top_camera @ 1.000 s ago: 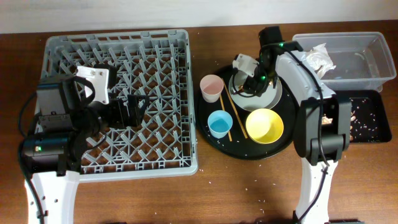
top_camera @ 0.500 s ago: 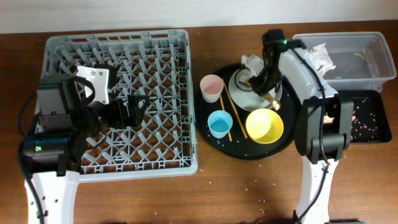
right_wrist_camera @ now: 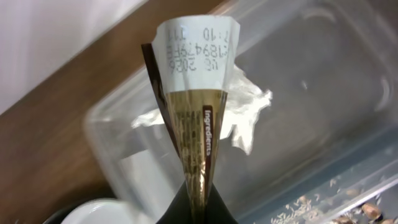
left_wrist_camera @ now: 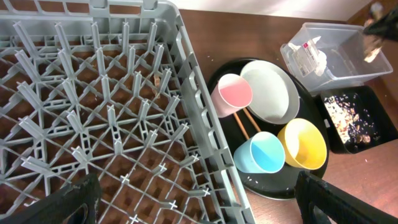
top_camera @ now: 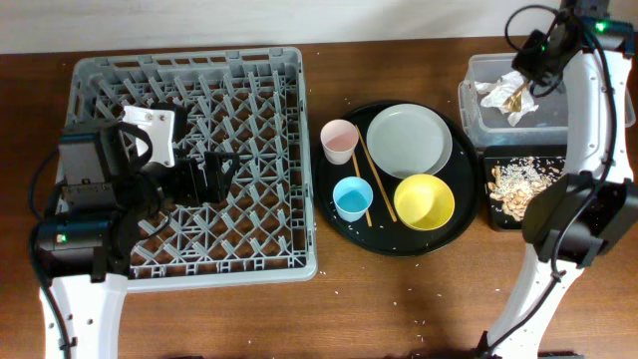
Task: Sort waste into correct bins and load items into the dishwasher rack
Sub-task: 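Carry the tissue and wrapper to the clear bin and release, then grasp the blue cup with the right gripper and lift it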
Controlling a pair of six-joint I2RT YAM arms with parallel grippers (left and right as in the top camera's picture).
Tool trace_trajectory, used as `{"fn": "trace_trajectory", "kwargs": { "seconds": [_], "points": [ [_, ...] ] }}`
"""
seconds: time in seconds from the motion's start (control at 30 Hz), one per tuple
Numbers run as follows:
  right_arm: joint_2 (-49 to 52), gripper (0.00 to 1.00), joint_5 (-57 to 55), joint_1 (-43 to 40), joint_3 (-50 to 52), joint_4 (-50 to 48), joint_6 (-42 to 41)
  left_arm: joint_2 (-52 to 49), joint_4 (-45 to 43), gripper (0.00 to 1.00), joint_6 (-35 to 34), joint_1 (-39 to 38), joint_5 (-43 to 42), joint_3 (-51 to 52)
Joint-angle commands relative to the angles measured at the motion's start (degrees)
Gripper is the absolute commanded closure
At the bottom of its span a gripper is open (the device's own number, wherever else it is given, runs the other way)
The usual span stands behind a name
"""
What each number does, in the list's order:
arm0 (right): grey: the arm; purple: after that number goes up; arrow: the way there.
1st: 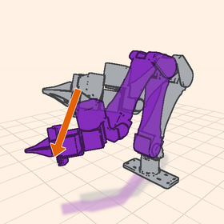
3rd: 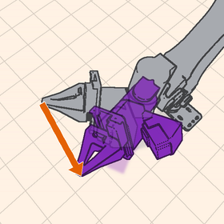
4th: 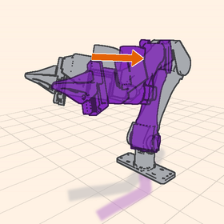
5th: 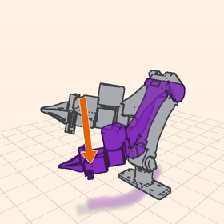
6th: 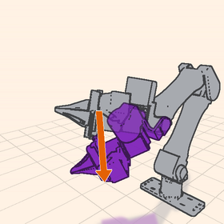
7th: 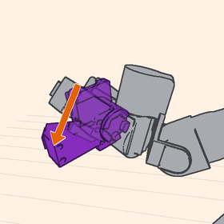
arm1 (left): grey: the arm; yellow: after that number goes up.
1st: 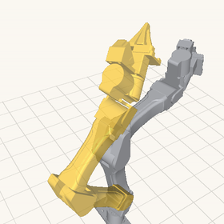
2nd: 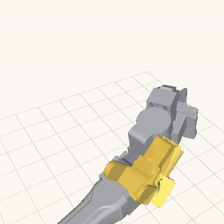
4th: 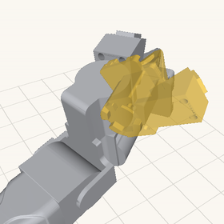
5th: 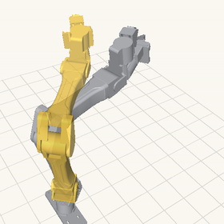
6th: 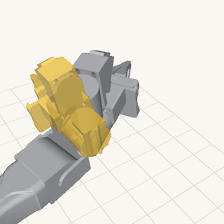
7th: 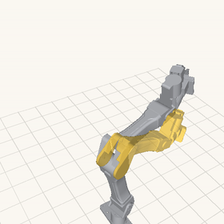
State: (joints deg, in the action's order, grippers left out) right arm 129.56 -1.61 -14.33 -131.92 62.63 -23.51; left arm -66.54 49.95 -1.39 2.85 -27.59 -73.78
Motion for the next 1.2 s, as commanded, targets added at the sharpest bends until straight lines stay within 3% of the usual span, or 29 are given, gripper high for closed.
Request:
{"fn": "trace_trajectory", "kwargs": {
  "seconds": [0.0, 0.03, 0.13, 0.17, 0.2, 0.3, 0.4, 0.53, 0.67, 0.8, 0.87, 0.9, 0.97, 1.0, 1.1, 1.13, 1.17],
  "points": [
    [1.36, 0.9, 1.84, 0.04, 2.69, -4.63, -7.65, -0.11, -0.09, 0.01, -0.57, -0.17, 0.04, -0.85],
    [1.36, 0.83, 3.34, 0.31, 3.32, -6.95, -7.63, -0.11, -0.09, 0.01, -0.57, -0.17, 0.04, -0.85],
    [1.16, 0.76, 5.57, 0.7, 2.75, -11.26, -7.37, -0.11, -0.11, 0.01, -0.57, -0.17, 0.04, -0.85],
    [0.96, 0.44, 7.58, 0.42, 2.03, -11.23, -6.91, -0.11, -0.09, 0.01, -0.57, -0.17, 0.04, -0.85],
    [0.37, 0.24, 10.91, 0.07, 1.31, -10.97, -6.78, -0.11, -0.09, 0.01, -0.57, -0.17, 0.04, -0.85],
    [-4.15, 0.02, 25.73, -0.31, 1.07, -9.86, -3.58, -0.11, -0.09, 0.01, -0.57, -0.17, 0.04, -0.85],
    [-11.37, 0.01, 29.53, 1.66, 1.07, -0.28, -0.17, -0.11, -0.09, 0.01, -0.57, -0.17, 0.04, -0.85],
    [-19.34, 0.02, 20.22, 9.27, 1.07, 16.02, 6.97, -0.11, -0.09, 0.01, -0.57, -0.17, 0.04, -0.85],
    [-19.28, 0.02, 18.14, 22.99, 3.15, 29.99, 9.4, 0.0, -2.78, 0.01, -0.61, -0.17, -0.68, -0.85],
    [-18.75, 0.01, 12.87, 30.42, 13.14, 29.16, 9.38, 0.0, -2.73, 0.01, -0.59, -0.17, -0.63, -0.85],
    [-18.75, 0.16, 12.98, 33.27, 24.41, 21.14, 9.42, 0.0, -2.36, 0.01, -0.59, -0.17, -0.68, -0.85],
    [-18.75, 0.27, 13.16, 33.97, 28.44, 18.1, 10.23, 0.0, -2.12, 0.01, -0.59, -0.17, -0.7, -0.85],
    [-18.75, 0.4, 13.35, 34.67, 37.7, 11.13, 11.08, 0.0, -1.84, 0.01, -0.57, -0.17, -2.75, -0.85],
    [-18.75, 0.41, 14.1, 34.53, 40.81, 8.35, 11.13, -0.09, -1.84, 0.01, -0.55, -0.17, -2.6, -0.85],
    [-18.75, 0.55, 18.93, 34.58, 46.77, 0.87, 15.8, -1.53, -1.38, 0.01, -0.59, -0.17, -2.16, -0.85],
    [-18.75, 0.61, 19.52, 34.64, 48.02, -0.55, 15.78, -2.21, -0.98, 0.01, -0.87, -0.17, -2.19, -0.85],
    [-18.75, 0.73, 19.58, 34.62, 49.27, -1.44, 15.78, -3.65, -0.35, 0.01, -2.67, -0.17, -2.4, -0.85]
  ]
}}
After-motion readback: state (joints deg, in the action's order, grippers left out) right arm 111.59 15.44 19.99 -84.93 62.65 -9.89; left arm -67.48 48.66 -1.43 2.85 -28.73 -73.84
